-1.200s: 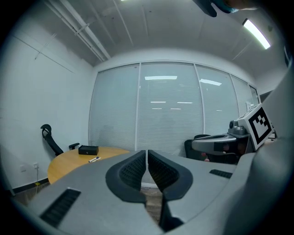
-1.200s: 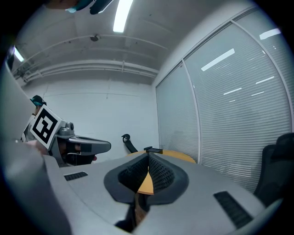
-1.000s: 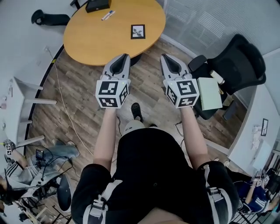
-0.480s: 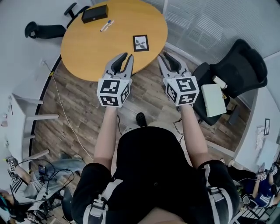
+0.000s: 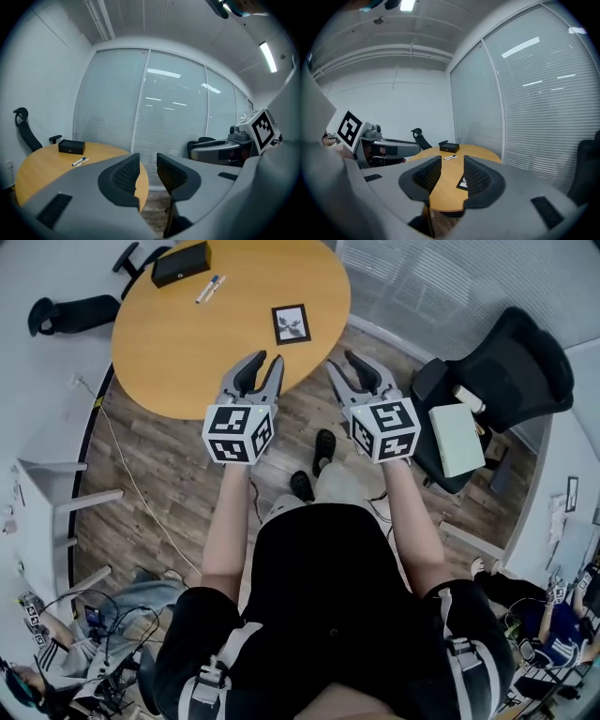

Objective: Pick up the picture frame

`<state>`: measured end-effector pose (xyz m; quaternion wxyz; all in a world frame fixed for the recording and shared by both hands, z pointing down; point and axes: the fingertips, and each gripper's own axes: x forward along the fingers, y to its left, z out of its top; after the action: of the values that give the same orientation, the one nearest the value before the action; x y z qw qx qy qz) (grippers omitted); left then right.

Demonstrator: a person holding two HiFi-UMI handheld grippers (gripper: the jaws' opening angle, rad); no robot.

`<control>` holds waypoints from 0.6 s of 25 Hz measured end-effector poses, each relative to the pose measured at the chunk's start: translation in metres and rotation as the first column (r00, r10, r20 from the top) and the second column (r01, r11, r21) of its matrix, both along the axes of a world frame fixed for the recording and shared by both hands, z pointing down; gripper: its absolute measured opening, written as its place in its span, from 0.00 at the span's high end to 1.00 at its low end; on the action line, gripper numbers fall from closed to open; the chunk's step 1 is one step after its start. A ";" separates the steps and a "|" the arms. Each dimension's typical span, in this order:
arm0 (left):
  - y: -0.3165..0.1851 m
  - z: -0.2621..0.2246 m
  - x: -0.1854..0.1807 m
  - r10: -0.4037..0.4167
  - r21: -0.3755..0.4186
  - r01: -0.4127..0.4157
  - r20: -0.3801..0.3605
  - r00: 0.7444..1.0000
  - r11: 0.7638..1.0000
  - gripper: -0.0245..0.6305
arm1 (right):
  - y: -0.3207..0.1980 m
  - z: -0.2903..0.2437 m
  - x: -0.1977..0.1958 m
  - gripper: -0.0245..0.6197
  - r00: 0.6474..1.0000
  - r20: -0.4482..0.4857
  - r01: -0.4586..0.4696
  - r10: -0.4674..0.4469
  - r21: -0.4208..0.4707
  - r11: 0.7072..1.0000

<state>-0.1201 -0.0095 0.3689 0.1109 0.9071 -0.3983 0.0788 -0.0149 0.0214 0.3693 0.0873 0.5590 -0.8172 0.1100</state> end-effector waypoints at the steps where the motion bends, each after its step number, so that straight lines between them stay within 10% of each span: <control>1: -0.005 0.004 0.003 0.005 -0.005 -0.005 0.006 1.000 1.000 0.80 | -0.006 0.005 0.003 0.72 1.000 0.002 0.002 -0.002 -0.008 1.000; 15: -0.159 0.027 0.016 -0.056 -0.032 0.059 0.091 0.994 0.998 0.78 | -0.171 0.031 0.023 0.72 0.997 0.044 0.068 -0.066 -0.045 0.997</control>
<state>-0.1041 -0.1688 0.3963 0.1106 0.8889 -0.4272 0.1230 0.0083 -0.1496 0.4004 0.0867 0.5265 -0.8344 0.1379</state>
